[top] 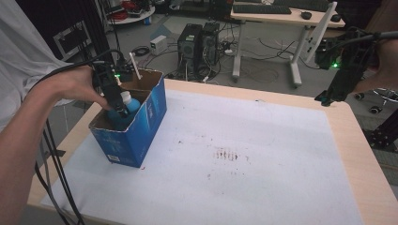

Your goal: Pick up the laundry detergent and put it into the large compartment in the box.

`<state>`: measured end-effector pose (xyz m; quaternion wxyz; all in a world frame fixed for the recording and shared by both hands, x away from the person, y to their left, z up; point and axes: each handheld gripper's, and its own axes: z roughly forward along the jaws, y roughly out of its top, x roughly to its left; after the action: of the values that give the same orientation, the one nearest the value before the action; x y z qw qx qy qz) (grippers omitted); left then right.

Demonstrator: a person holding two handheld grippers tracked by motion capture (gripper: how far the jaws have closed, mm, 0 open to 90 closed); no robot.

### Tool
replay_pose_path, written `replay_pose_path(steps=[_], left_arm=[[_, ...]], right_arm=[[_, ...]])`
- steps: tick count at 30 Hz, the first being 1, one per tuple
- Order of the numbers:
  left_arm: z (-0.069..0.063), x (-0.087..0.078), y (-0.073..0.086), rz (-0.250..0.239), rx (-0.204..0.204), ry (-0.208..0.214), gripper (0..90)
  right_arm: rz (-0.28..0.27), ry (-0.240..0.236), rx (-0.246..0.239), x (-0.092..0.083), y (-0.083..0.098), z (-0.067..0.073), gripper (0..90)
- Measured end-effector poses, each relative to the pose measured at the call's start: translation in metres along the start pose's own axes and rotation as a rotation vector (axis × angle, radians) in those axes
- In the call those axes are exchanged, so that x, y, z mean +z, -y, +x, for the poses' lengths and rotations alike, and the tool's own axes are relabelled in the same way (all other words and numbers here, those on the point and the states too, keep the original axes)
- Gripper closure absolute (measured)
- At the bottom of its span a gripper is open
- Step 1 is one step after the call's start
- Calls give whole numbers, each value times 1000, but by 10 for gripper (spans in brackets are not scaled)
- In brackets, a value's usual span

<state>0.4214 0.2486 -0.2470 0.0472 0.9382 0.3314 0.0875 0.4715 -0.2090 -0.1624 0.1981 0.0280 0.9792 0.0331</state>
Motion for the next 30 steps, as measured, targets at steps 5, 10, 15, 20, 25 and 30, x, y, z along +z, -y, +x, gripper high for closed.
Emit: replay_pose_path(steps=[5,10,15,20,25,30], left_arm=[[2,-8,-2,-5,-6,-17,280],[1,-17,-5,-14,-3,-40,281],[-3,-31,-9,-45,11,-61,280],[-11,-41,-17,-64,43,-56,280],[-18,-45,-26,-80,68,-47,280],[-33,-47,-45,-76,120,-40,280]], right_arm=[[-2,4,0,-1,2,1,124],[3,5,4,-3,3,1,124],[-3,5,7,-3,4,1,124],[-1,2,4,-2,2,2,124],[-5,0,1,-2,1,2,124],[-2,-1,0,-1,0,2,124]])
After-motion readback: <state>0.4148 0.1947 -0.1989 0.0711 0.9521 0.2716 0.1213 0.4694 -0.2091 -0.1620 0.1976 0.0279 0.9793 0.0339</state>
